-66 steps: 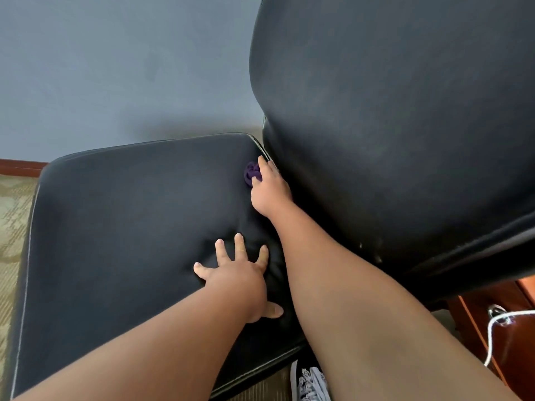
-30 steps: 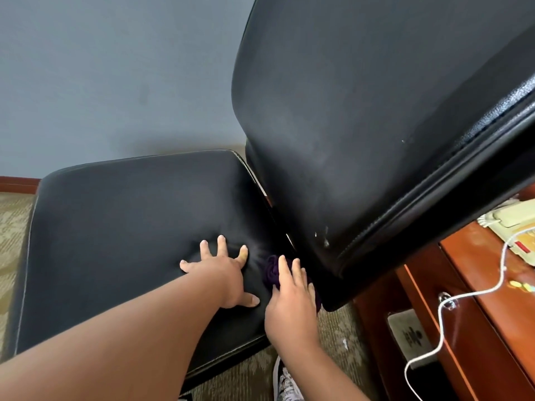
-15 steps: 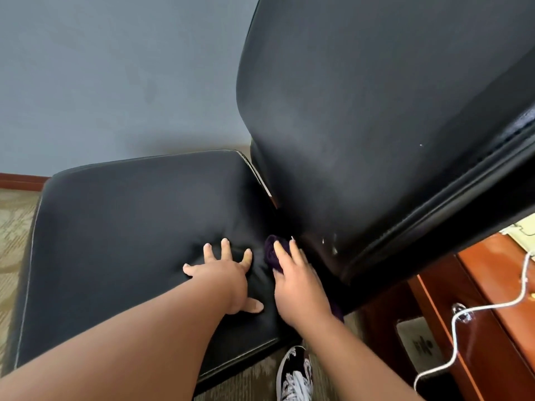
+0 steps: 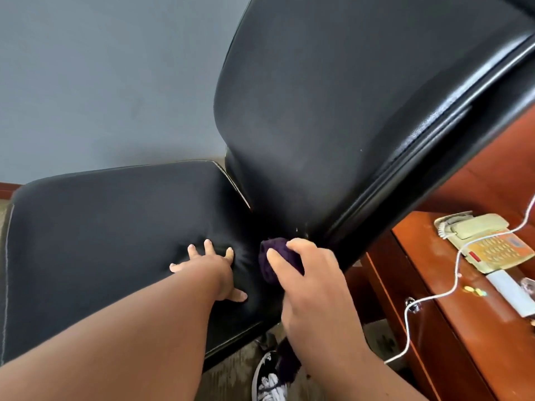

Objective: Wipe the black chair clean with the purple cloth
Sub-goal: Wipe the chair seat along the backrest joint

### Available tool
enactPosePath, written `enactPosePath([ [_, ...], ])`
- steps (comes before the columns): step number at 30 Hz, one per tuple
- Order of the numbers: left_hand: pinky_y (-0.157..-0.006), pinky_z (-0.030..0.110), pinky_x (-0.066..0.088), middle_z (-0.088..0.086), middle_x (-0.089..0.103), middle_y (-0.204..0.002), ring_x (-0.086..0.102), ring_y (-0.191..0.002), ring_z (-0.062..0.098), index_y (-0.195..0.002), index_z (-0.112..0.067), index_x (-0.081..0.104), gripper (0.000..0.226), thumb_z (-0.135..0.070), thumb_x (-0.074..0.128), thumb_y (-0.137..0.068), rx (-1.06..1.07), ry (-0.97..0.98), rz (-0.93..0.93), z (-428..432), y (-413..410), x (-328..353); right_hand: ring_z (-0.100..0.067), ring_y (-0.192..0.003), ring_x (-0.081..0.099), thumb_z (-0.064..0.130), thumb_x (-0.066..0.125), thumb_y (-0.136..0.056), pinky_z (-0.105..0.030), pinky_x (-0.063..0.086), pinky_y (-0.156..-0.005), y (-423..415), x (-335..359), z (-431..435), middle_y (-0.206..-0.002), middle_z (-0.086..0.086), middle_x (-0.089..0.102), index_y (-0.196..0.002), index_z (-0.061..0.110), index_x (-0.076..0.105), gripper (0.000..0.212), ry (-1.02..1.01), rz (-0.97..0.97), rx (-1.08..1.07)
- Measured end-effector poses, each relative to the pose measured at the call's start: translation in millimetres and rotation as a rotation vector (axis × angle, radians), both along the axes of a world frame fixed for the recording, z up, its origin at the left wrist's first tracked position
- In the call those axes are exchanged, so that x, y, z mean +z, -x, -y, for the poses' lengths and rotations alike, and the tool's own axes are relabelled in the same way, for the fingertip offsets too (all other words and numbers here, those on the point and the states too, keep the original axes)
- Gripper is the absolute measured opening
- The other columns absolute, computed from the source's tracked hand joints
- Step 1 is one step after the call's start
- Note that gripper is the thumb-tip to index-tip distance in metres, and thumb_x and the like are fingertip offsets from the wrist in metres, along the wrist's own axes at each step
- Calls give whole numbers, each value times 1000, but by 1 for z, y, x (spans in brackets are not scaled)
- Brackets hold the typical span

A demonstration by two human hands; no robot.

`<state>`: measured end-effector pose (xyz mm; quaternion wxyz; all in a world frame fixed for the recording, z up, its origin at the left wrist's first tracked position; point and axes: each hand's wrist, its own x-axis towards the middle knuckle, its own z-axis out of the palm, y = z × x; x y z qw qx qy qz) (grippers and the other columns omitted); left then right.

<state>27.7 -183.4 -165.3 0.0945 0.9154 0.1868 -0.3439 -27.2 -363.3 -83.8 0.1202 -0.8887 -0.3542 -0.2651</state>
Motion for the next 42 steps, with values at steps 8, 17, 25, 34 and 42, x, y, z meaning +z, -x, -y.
enactPosePath([
  [8, -107, 71, 18, 1, -23, -160, -15, -146, 39, -148, -47, -13, 115, -81, 61, -66, -29, 17, 37, -7, 8, 3, -28, -84, 43, 10, 38, -82, -39, 29, -67, -38, 40, -7, -94, -7, 54, -96, 14, 68, 34, 683, 298, -169],
  [17, -106, 72, 18, 2, -24, -160, -15, -145, 40, -149, -46, -14, 117, -82, 60, -66, -30, 1, 36, -7, 3, -4, -28, -80, 46, 13, 39, -77, -41, 24, -65, -38, 60, -5, -86, -4, 49, -79, 19, 62, 23, 641, 297, -96],
  [25, -106, 72, 19, 1, -22, -160, -14, -146, 40, -149, -47, -12, 117, -82, 61, -65, -24, 1, 43, -5, 5, 0, -25, -76, 48, 18, 52, -72, -39, 36, -65, -26, 1, 21, -81, -4, 51, -72, 17, 66, 14, 741, 191, -7],
  [34, -105, 73, 19, 2, -22, -160, -14, -145, 41, -149, -48, -12, 118, -83, 60, -63, -33, -4, 32, -6, 3, -4, -28, -80, 57, 1, 78, -61, -33, 50, -43, -36, -74, 38, -98, 4, 67, -103, 25, 74, 49, 126, -200, -212],
  [42, -106, 71, 22, 1, -20, -160, -12, -146, 41, -149, -47, -12, 117, -83, 60, -63, -47, -10, 41, -6, 5, -3, -22, -125, 49, 3, 57, -86, -39, 53, -90, -49, -121, 21, -139, 6, 55, -129, 28, 65, 50, -25, -538, -347],
])
